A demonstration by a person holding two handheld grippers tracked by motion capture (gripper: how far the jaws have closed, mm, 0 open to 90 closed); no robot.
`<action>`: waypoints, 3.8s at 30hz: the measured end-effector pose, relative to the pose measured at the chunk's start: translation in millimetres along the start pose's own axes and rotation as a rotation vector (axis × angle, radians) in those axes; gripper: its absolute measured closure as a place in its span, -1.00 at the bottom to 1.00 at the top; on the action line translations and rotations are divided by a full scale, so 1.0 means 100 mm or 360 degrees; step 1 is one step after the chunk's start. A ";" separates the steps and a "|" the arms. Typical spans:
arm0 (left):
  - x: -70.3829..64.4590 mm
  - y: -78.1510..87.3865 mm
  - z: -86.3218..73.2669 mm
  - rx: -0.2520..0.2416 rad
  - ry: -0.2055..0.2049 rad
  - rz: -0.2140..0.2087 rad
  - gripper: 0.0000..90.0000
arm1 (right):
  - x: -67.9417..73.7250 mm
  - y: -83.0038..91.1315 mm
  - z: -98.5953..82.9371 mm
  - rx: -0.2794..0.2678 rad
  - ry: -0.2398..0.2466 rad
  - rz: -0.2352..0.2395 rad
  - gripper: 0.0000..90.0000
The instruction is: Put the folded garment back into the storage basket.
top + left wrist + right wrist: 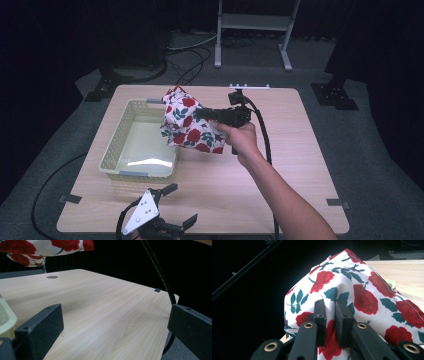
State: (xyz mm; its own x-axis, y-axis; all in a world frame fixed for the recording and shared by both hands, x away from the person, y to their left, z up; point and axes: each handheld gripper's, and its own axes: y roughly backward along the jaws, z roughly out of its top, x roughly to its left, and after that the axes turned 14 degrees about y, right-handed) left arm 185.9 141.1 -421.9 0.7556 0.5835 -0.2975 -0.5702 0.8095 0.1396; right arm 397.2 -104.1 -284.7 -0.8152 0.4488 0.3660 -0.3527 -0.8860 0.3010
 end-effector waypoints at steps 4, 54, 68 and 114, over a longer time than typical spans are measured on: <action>0.01 0.00 0.00 0.0000 0.0003 0.0002 -1.00 | 0.01 -0.03 0.05 0.0001 0.0019 0.0006 0.79; 0.03 0.02 0.01 -0.0009 0.0000 0.0021 -1.00 | 0.22 -0.63 0.42 0.0077 0.0124 0.0121 0.79; 0.03 0.02 0.01 -0.0006 0.0001 0.0023 -1.00 | 0.25 -0.82 0.44 0.0079 0.0114 0.0159 0.79; 0.06 0.02 0.01 -0.0013 0.0009 0.0029 -1.00 | 0.13 -1.37 0.24 0.0143 0.0011 0.0201 0.79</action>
State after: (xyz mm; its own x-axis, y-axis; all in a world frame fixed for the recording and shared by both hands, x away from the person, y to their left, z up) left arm 189.1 146.3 -422.4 0.7432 0.5977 -0.3006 -0.5864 0.7983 0.1375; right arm 445.5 25.7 -299.8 -0.8538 0.3333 0.4000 -0.2046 -0.9212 0.3308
